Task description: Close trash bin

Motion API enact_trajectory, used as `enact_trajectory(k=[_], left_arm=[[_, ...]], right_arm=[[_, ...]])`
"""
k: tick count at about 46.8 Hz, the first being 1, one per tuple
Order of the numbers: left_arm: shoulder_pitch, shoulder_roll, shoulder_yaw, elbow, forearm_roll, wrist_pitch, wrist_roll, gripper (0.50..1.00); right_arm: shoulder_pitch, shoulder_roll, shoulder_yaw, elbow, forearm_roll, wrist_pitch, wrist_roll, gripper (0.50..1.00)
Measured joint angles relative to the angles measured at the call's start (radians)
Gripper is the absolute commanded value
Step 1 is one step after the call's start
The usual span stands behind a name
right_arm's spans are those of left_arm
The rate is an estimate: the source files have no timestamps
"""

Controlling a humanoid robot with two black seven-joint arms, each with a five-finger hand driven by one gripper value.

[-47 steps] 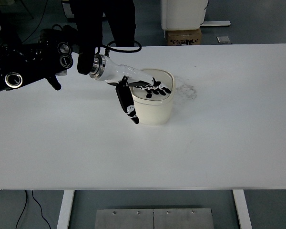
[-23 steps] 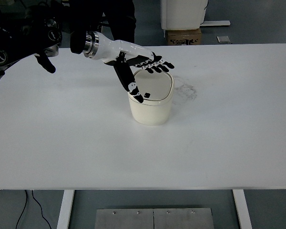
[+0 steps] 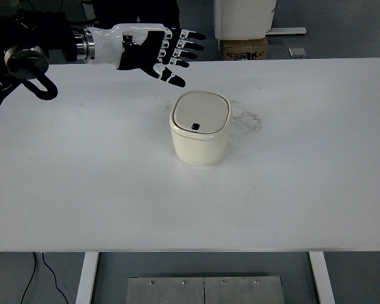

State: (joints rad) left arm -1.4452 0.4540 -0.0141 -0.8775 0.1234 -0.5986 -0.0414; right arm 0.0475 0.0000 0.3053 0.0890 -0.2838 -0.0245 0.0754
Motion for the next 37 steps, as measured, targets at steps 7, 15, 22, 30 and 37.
enact_trajectory(k=[7,15,22,30,37], left_arm=[[0.065,0.029,-0.027,0.018,-0.161,0.084,-0.007,1.000],[0.182,0.042,-0.160,0.068,-0.257,0.161,-0.009,1.000],[0.306,0.043,-0.325,0.114,-0.262,0.204,-0.014,1.000],[0.439,0.043,-0.459,0.151,-0.262,0.206,-0.079,1.000],[0.526,0.043,-0.544,0.154,-0.262,0.205,-0.136,1.000]], right_arm=[[0.000,0.000,0.000,0.000,0.000,0.000,0.000,0.991],[0.000,0.000,0.000,0.000,0.000,0.000,-0.001,0.991],[0.000,0.000,0.000,0.000,0.000,0.000,0.000,0.991],[0.000,0.000,0.000,0.000,0.000,0.000,0.000,0.991],[0.000,0.000,0.000,0.000,0.000,0.000,0.000,0.991]])
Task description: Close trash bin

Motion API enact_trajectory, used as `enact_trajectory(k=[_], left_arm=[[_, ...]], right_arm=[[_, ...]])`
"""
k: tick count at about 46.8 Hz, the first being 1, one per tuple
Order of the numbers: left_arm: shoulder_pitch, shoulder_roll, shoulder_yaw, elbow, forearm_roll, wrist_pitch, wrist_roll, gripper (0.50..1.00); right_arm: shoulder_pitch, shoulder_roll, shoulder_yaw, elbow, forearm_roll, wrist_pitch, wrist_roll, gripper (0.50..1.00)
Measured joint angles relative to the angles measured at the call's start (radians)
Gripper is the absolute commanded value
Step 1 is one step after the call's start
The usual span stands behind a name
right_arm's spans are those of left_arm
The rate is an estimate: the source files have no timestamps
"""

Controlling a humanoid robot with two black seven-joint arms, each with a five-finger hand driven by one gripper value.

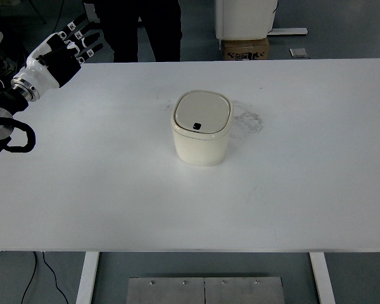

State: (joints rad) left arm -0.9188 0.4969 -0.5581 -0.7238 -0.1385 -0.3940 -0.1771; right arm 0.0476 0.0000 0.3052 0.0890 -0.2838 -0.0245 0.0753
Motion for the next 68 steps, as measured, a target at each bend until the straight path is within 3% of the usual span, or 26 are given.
enact_trajectory(k=[18,30,68], left_arm=[[0.168,-0.009,-0.082,0.051,-0.003,0.000,-0.088,1.000],[0.238,-0.009,-0.117,0.051,-0.004,0.000,-0.095,1.000],[0.245,-0.013,-0.129,0.050,-0.001,-0.001,-0.094,1.000]], right_arm=[[0.000,0.000,0.000,0.000,0.000,0.000,0.000,0.991],[0.000,0.000,0.000,0.000,0.000,0.000,0.000,0.991],[0.000,0.000,0.000,0.000,0.000,0.000,0.000,0.991]])
